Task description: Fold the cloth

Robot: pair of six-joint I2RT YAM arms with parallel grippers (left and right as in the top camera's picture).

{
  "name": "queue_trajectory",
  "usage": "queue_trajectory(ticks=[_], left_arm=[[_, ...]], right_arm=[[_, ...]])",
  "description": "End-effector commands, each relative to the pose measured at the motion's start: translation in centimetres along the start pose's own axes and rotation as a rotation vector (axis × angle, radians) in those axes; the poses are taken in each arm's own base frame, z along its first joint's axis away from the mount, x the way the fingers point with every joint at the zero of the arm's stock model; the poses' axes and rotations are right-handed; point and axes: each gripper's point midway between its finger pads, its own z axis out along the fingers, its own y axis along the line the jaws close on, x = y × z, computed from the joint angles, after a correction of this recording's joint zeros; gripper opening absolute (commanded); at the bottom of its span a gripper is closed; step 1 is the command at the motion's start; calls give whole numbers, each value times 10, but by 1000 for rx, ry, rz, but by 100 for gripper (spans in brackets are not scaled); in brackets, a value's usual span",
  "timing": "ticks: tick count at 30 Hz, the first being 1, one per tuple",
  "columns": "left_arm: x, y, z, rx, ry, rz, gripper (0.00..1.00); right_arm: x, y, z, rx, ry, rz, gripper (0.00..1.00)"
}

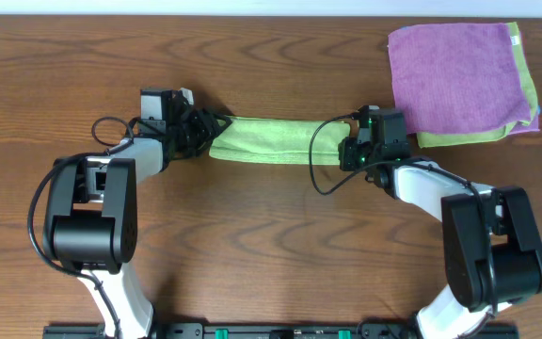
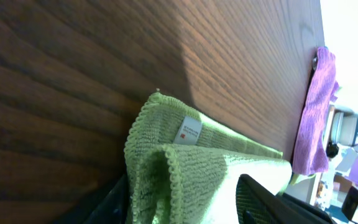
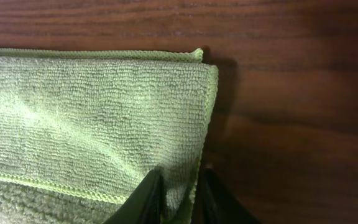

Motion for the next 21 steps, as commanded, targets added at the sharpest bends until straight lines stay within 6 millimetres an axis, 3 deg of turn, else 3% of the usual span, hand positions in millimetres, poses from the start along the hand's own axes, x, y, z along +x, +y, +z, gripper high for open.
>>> queue_trajectory(ticks=[1,14,21], left_arm=[[-12,-11,-6,11,-44,21,57],[-39,8,-31,32,-84,-2,56],[-34,1,-34,85,-44,-24,56]], right_arm=[[-1,-4,1,14,4,-4,22],[4,-6,1,19,24,0,23],[4,-6,1,20,24,0,23]])
